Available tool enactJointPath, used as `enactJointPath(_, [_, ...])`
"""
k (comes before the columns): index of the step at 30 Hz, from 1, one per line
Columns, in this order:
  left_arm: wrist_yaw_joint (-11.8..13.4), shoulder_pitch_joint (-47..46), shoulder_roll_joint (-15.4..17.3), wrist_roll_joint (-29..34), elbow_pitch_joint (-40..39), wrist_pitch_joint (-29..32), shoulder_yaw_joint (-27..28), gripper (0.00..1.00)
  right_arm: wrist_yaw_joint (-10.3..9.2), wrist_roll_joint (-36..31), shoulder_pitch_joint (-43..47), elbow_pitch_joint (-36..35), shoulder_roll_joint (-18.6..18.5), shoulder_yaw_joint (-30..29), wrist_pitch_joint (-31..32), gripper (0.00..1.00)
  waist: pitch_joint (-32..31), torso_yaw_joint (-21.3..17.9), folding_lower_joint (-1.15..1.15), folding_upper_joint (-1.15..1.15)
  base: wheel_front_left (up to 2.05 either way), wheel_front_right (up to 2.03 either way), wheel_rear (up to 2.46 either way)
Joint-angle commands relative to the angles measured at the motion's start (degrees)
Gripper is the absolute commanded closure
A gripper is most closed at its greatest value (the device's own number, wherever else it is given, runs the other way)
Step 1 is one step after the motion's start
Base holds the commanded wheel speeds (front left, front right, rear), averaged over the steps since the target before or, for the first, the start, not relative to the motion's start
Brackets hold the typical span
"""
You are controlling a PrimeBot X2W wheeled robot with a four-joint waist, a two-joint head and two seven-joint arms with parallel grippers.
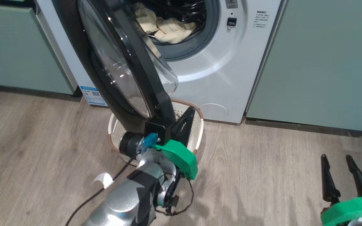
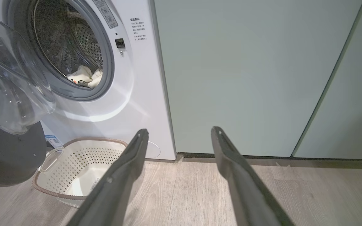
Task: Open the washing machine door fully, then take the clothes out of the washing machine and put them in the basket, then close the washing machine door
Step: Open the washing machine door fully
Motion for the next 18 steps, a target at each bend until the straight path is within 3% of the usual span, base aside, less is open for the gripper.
enactJointPath(1, [0.29, -2.84, 0.51, 0.67, -1.47, -0.59, 2.88, 1.0, 0.2, 0.04, -3.15, -1.98, -0.89, 0.7, -0.55, 0.0, 0.21, 0.34, 0.0, 0.0, 0.0, 0.0, 0.0])
enactJointPath(18, [-2.34, -0.03, 0.51, 2.31, 1.44, -0.6, 5.53, 1.0, 0.2, 0.22, -2.73, -1.25, -1.01, 0.58, -0.55, 0.0, -1.05, 4.4, 0.0, 0.0, 0.0, 0.0, 0.0])
